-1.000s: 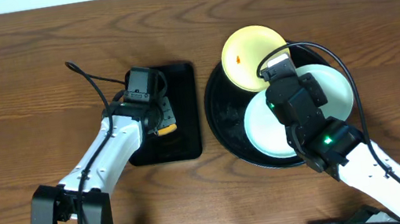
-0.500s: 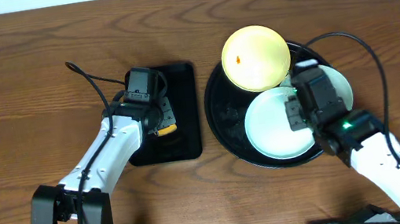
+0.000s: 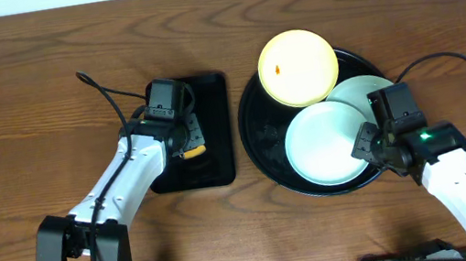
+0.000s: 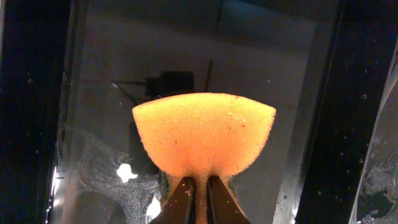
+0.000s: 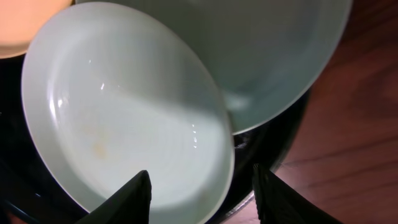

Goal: Clean dirty plates on tray and stack at the side
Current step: 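Grasp the right green plate rim with the right gripper and lift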

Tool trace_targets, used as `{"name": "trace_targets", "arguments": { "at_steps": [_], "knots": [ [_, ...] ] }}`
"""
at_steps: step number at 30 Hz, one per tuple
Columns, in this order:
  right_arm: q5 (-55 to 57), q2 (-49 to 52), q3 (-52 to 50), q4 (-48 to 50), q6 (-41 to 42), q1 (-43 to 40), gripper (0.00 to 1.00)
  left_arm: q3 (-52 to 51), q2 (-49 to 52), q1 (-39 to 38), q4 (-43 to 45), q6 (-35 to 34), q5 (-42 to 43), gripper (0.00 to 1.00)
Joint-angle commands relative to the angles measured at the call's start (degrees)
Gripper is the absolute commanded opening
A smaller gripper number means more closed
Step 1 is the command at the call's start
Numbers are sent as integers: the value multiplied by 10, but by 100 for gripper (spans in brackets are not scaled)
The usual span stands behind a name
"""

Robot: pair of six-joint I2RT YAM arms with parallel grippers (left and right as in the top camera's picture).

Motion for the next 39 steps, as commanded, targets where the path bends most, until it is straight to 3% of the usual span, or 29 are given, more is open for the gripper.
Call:
{"name": "trace_targets", "arguments": {
  "at_steps": [1, 9, 19, 24, 27, 32, 39],
  "knots": [
    [-38, -4, -43, 27, 68, -6, 52, -4, 2, 2, -1, 7, -5, 8],
    [-67, -3, -125, 134, 106, -6, 49, -4, 2, 2, -2, 7, -5, 8],
    [-61, -3, -172, 186, 153, -6, 26, -4, 2, 2, -1, 7, -5, 8],
    [-61, -3, -191, 207, 161, -6, 1, -4, 2, 2, -1, 7, -5, 8],
    [-63, -3, -191, 228, 158, -6, 1, -4, 2, 2, -1, 7, -5, 8],
    [-83, -7, -183, 273, 91, -6, 1, -4, 2, 2, -2, 7, -5, 8],
    [-87, -16, -106, 254, -65, -6, 1, -4, 2, 2, -1, 7, -5, 8]
  ]
}}
